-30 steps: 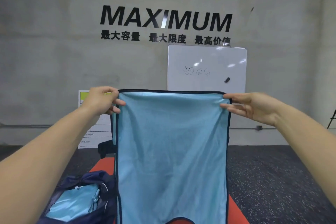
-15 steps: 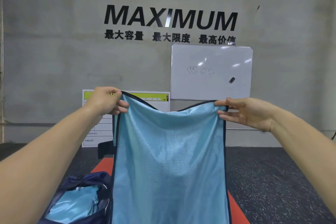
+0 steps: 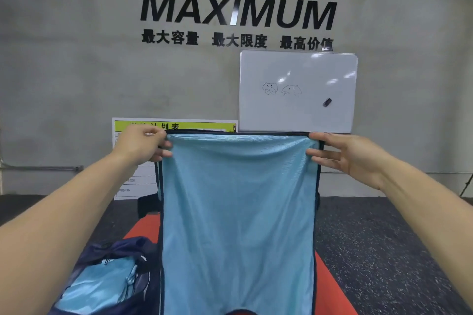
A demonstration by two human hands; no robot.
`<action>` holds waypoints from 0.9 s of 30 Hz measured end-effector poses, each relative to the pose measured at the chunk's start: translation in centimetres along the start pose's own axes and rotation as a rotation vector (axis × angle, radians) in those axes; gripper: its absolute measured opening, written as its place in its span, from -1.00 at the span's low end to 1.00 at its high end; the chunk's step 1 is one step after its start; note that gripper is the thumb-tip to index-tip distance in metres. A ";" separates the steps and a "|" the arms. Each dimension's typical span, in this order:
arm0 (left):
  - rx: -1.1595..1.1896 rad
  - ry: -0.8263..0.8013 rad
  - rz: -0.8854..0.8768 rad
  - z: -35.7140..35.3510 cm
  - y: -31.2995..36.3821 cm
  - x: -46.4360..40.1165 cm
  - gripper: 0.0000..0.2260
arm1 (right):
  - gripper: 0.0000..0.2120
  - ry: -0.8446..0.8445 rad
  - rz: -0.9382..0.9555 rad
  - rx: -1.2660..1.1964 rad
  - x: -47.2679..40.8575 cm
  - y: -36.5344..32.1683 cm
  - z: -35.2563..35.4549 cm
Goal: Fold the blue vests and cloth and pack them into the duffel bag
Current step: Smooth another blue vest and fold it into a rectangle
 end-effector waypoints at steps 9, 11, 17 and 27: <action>0.038 -0.009 -0.027 1.6 3.4 1.1 -0.84 | -0.70 -0.043 0.007 0.033 2.5 -3.2 0.1; 0.010 -0.005 -0.026 1.7 4.0 1.6 -0.86 | -0.69 -0.065 0.016 0.030 3.2 -4.0 -0.1; 0.026 0.027 -0.039 2.2 5.6 1.9 -0.86 | -0.67 -0.089 0.029 -0.080 4.5 -6.2 -0.2; 0.063 -0.050 0.019 0.0 3.6 -0.4 -0.84 | -0.65 0.035 -0.090 -0.191 0.6 -4.4 0.9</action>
Point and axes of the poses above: each hand's wrist, its own x-axis away from the middle knuckle, its own z-axis out of the back of the hand, y = z × x, the point moved 7 cm from there along -x, towards the middle knuckle, and after that the axes turned 2 degrees about -y, right-handed, at the moved point
